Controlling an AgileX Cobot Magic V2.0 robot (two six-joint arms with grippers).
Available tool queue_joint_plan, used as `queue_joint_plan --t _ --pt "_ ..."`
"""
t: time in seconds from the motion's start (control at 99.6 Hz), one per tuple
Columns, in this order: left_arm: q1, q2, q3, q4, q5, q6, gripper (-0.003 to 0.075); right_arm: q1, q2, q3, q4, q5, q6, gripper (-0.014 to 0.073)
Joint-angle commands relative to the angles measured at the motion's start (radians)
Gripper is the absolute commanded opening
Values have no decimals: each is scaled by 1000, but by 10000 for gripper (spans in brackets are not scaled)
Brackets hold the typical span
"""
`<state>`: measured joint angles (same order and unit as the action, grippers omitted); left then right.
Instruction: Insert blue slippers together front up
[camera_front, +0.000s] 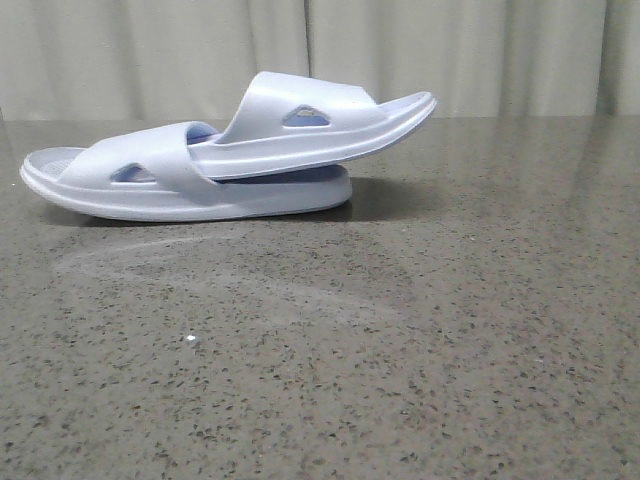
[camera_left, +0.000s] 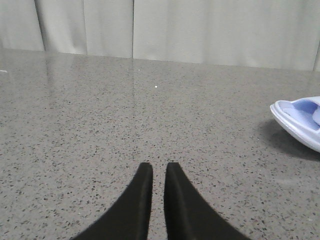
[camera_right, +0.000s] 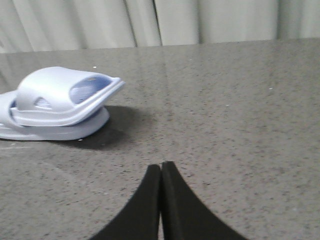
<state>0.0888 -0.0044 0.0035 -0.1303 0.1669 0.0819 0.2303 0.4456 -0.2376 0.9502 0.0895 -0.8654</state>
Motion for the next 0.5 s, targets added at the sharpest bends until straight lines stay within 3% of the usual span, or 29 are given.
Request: queue_joint_plan --t 0.0,0.05,0.12,0.432,0.492 --pt "2 -28 9 -2 -74 -10 15 -28 -8 -11 -335 -111 321 -78" --pt "2 -28 9 -2 -74 -10 15 -60 -26 9 -567 -124 499 -78" --pt "2 -28 9 -2 -74 -10 15 -104 -64 43 -727 -124 650 -78" --pt "2 -28 9 -2 -74 -10 15 -218 -359 266 -783 -153 666 -78" --pt "2 -28 9 -2 -74 -10 15 -227 -426 270 -793 -68 666 -78"
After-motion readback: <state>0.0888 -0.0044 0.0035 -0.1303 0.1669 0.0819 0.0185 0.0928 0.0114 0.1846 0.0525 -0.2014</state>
